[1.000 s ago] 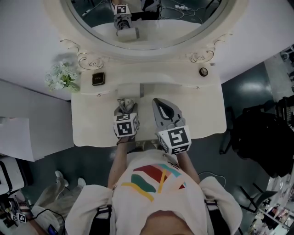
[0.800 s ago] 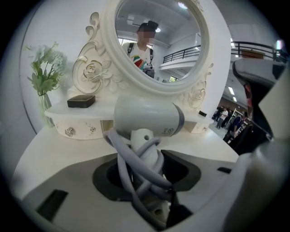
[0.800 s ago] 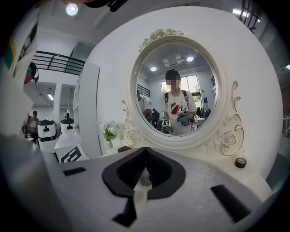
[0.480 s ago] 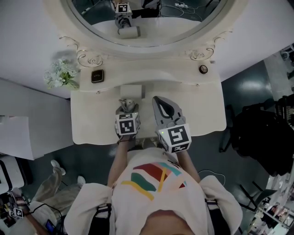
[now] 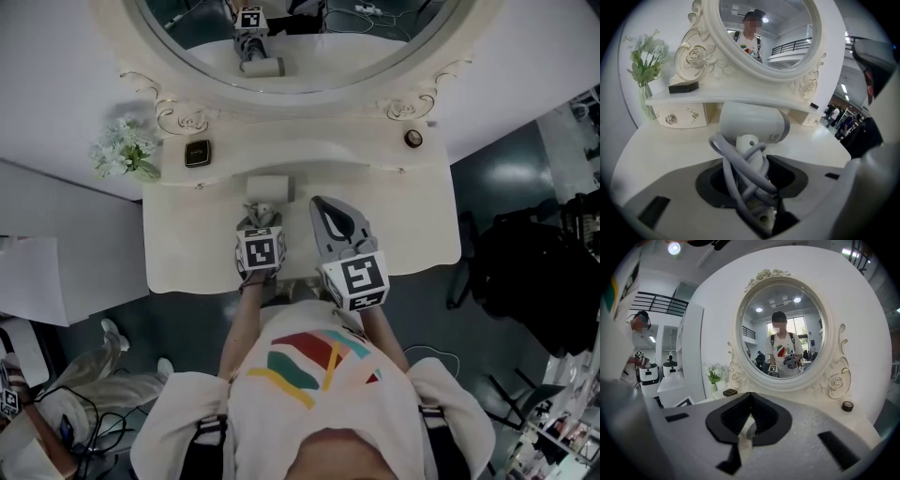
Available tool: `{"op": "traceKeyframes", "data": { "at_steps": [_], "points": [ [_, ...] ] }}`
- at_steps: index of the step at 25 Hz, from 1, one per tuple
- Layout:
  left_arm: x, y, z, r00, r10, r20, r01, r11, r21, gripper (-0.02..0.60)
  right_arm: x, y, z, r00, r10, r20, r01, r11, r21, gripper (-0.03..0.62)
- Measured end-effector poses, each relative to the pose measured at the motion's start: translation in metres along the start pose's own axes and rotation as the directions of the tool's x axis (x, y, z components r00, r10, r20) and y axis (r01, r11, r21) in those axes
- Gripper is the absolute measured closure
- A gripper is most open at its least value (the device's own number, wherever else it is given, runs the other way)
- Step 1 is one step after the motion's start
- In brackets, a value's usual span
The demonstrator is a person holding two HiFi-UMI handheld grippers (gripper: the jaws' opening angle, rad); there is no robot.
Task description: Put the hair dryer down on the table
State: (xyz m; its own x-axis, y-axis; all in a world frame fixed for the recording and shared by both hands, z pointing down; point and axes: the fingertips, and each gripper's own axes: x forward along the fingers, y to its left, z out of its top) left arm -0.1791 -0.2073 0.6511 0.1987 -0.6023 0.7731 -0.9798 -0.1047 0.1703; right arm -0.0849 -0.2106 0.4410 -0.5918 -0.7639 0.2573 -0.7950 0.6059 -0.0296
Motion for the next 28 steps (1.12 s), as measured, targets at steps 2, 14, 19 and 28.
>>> {"op": "traceKeyframes", "data": {
  "at_steps": [2,14,19,28],
  "points": [
    [0.0012,0.002,-0.0039,1.0,0.005,-0.011,-0.005,1.0,-0.004,0.393,-0.0006,0.0003,-0.0012,1.0,-0.001,-0.002,0.001,1.0,-0.001,0.594],
    [0.0075,0.0085,-0.0074,1.0,-0.002,-0.013,0.001,0.999,-0.052,0.385,-0.0032,-0.0009,-0.0045,1.0,-0.008,-0.008,0.008,1.0,0.003,0.594],
    [0.0027,0.0095,-0.0039,1.0,0.013,0.013,-0.012,0.999,-0.052,0.383,-0.0053,-0.0009,-0.0039,1.0,-0.017,-0.004,0.017,1.0,-0.002,0.594],
    [-0.0025,0.0027,-0.0001,0.999,0.004,0.035,-0.001,0.998,-0.065,0.305,-0.0092,0.0006,-0.0026,1.0,-0.017,0.006,0.017,1.0,-0.002,0.594]
  ]
}}
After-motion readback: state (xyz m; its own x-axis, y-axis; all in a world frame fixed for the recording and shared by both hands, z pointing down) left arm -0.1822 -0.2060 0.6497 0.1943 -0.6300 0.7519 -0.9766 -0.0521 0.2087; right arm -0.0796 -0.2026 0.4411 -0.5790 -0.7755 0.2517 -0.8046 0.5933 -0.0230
